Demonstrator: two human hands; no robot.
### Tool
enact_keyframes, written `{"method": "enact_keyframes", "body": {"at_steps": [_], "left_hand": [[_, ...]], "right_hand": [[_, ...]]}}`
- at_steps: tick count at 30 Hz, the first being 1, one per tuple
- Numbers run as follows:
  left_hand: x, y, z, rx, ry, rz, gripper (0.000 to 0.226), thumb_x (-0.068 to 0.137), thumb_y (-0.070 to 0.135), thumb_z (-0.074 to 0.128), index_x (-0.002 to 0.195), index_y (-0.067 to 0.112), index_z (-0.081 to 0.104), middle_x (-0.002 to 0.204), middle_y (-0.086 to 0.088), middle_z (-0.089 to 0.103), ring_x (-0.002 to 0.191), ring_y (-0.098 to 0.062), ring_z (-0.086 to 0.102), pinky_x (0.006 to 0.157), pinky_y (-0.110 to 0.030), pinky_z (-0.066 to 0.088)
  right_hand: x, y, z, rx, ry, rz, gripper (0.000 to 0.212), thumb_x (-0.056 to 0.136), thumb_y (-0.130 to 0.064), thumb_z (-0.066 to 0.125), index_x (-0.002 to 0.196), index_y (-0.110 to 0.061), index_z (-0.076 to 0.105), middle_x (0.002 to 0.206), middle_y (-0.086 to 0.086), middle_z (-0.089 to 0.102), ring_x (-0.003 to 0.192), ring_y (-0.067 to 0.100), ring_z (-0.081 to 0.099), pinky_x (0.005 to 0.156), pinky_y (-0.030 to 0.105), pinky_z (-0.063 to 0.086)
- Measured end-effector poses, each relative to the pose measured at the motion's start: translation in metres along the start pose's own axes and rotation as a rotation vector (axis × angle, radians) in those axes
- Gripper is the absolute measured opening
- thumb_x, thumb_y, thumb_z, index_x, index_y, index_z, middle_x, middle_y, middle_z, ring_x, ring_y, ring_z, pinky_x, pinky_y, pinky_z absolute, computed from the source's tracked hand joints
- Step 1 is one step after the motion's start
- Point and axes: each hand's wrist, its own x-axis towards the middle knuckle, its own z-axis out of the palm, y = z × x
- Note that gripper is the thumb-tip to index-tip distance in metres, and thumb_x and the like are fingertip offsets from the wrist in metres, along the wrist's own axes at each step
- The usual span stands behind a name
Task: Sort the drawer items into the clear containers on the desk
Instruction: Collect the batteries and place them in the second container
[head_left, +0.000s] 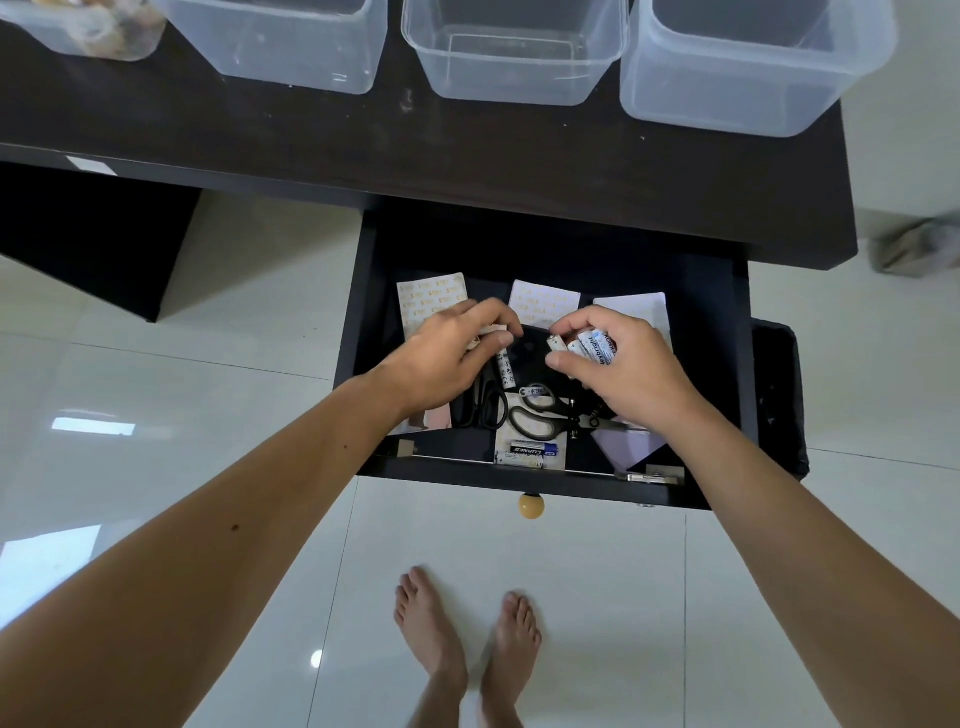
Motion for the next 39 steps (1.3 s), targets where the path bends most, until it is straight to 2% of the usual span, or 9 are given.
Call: {"method": "enact_keyframes", "body": {"at_steps": [3,7,11,16,20,24,29,33,39], "left_hand": [[0.001,0.004,-0.002,-0.037,0.023,-0.039,0.005,0.107,0.04,0.056,0.11,0.037,0.057,0.104,0.002,0.068,0.089,-0.022,0.067,0.078,-0.049,0.059],[0.0,0.007,-0.003,-0.056,0.054,-0.079,0.012,0.1,0.049,0.065,0.102,0.038,0.063,0.09,-0.004,0.071,0.074,-0.031,0.067,0.064,-0.048,0.06],[0.002,0.004,-0.001,-0.03,0.076,-0.105,0.015,0.096,0.052,0.068,0.096,0.037,0.065,0.087,-0.005,0.068,0.052,-0.016,0.052,0.047,-0.023,0.043],[0.005,0.0,-0.001,-0.022,0.087,-0.155,0.021,0.094,0.054,0.068,0.095,0.034,0.061,0.085,-0.002,0.066,0.06,-0.024,0.063,0.054,-0.041,0.056],[0.006,-0.001,0.0,0.035,0.092,-0.07,0.017,0.094,0.041,0.075,0.097,0.027,0.066,0.097,0.013,0.065,0.09,-0.005,0.063,0.078,-0.03,0.053],[0.005,-0.007,0.001,0.097,0.002,-0.057,0.02,0.092,0.037,0.078,0.109,0.041,0.069,0.099,0.016,0.067,0.096,-0.007,0.065,0.089,-0.04,0.058],[0.007,-0.011,0.0,0.2,-0.069,-0.014,0.041,0.092,0.042,0.077,0.131,0.05,0.066,0.117,0.018,0.072,0.11,-0.008,0.064,0.097,-0.035,0.054],[0.006,-0.011,-0.004,0.382,-0.127,0.03,0.035,0.098,0.048,0.069,0.132,0.052,0.066,0.089,0.023,0.05,0.097,-0.004,0.05,0.081,-0.027,0.041],[0.005,-0.006,-0.003,0.498,-0.115,0.069,0.028,0.099,0.052,0.063,0.127,0.045,0.066,0.109,0.014,0.066,0.105,-0.013,0.064,0.086,-0.035,0.053]], "right_hand": [[0.0,0.0,0.0,0.017,-0.038,-0.01,0.025,0.094,-0.038,0.08,0.118,-0.039,0.074,0.102,-0.02,0.073,0.085,0.0,0.068,0.078,0.022,0.051],[0.0,-0.002,-0.003,0.113,-0.053,0.048,0.017,0.096,-0.026,0.077,0.11,-0.036,0.074,0.078,-0.001,0.076,0.058,0.01,0.069,0.058,0.024,0.054],[0.002,0.0,-0.01,0.197,0.003,0.102,0.018,0.091,-0.005,0.077,0.092,-0.021,0.07,0.076,0.007,0.077,0.066,0.027,0.076,0.057,0.035,0.059],[0.005,0.007,-0.01,0.118,0.046,0.058,0.021,0.084,-0.022,0.09,0.08,-0.024,0.069,0.073,-0.008,0.069,0.059,0.007,0.064,0.052,0.029,0.055],[0.01,0.007,-0.004,-0.163,0.013,-0.021,0.015,0.087,-0.031,0.085,0.099,-0.039,0.079,0.099,-0.014,0.076,0.095,0.012,0.07,0.081,0.036,0.061],[0.014,0.003,0.003,-0.448,-0.065,-0.047,0.027,0.096,-0.032,0.076,0.122,-0.039,0.075,0.126,-0.006,0.074,0.119,0.024,0.064,0.094,0.042,0.055],[0.015,0.008,0.004,-0.413,-0.045,-0.061,0.01,0.093,-0.033,0.079,0.103,-0.035,0.078,0.108,-0.006,0.073,0.107,0.021,0.065,0.089,0.043,0.055],[0.013,0.006,0.003,-0.193,-0.001,-0.068,0.01,0.087,-0.033,0.086,0.093,-0.035,0.079,0.098,-0.007,0.064,0.093,0.012,0.062,0.08,0.032,0.051],[0.003,0.002,0.0,-0.019,-0.052,-0.032,0.016,0.085,-0.035,0.088,0.093,-0.032,0.074,0.088,-0.016,0.072,0.076,-0.001,0.064,0.07,0.016,0.048]]}}
